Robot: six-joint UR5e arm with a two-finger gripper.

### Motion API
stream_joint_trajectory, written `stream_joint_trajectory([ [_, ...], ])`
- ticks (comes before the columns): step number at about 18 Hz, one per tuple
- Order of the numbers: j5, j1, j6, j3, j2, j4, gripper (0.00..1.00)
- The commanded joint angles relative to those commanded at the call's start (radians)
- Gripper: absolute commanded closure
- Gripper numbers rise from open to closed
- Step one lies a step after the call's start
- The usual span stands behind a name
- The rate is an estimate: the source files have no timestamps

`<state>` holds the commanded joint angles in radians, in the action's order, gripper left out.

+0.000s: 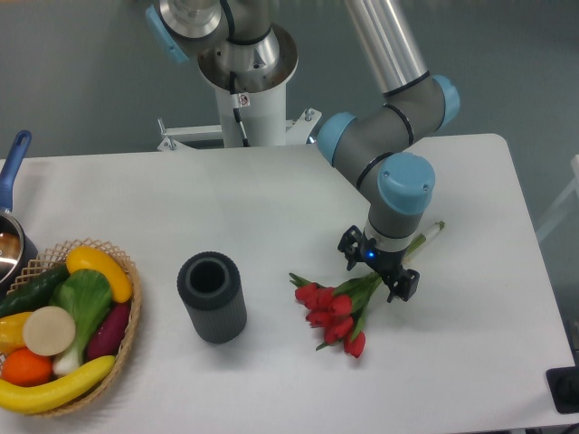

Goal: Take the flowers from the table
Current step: 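Close the gripper around the tulip stems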

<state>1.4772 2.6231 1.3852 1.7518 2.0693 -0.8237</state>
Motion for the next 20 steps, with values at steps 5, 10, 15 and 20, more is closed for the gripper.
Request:
stream_joint_trajectory([
  [5,0.000,-0.002,0.002,0.008,0.003,0.000,0.00],
  [10,0.002,-0.002,0.008,0.015,0.003,-0.002,0.01],
  [15,0.002,-0.002,0.002,0.014,0.002,0.000,0.26],
  [20,0.002,-0.002,0.002,0.006,0.000,-0.002,0.49],
])
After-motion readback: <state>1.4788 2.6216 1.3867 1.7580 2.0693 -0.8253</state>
